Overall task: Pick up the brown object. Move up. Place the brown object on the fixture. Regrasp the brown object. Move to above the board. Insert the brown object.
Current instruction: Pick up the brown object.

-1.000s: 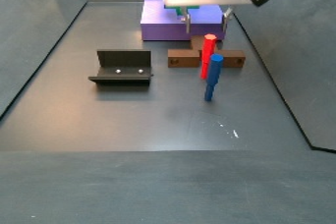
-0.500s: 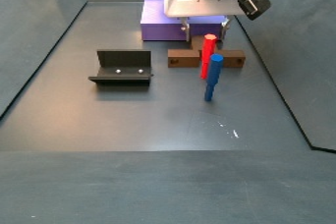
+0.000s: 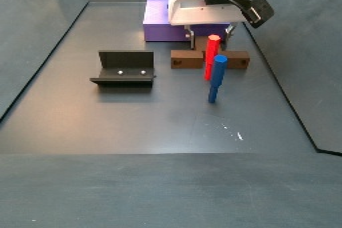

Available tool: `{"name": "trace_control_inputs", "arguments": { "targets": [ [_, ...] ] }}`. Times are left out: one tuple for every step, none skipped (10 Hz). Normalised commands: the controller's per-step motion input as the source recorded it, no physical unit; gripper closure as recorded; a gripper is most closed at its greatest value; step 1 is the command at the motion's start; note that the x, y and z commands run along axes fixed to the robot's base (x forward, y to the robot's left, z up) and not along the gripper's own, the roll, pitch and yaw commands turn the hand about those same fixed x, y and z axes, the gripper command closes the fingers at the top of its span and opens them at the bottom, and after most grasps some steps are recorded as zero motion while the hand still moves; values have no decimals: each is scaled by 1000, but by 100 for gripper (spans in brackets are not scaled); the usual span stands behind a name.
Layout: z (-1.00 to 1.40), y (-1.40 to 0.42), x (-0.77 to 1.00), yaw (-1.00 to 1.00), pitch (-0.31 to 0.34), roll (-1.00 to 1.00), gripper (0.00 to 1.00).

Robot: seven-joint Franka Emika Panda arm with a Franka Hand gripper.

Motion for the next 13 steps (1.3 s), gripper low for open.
{"name": "trace_control_inputs", "arguments": {
  "targets": [
    [-123,0,0,20,0,4,0],
    [0,0,0,0,0,0,0],
    [0,0,0,0,0,0,100],
    [0,0,0,0,0,0,100],
    [0,0,0,0,0,0,100],
    [0,0,0,0,0,0,100],
    [0,0,0,0,0,0,100],
    [0,0,0,0,0,0,100],
    [0,0,0,0,0,0,100],
    [0,0,0,0,0,0,100],
    [0,0,0,0,0,0,100],
    [0,0,0,0,0,0,100],
    [0,0,0,0,0,0,100]
  ]
}}
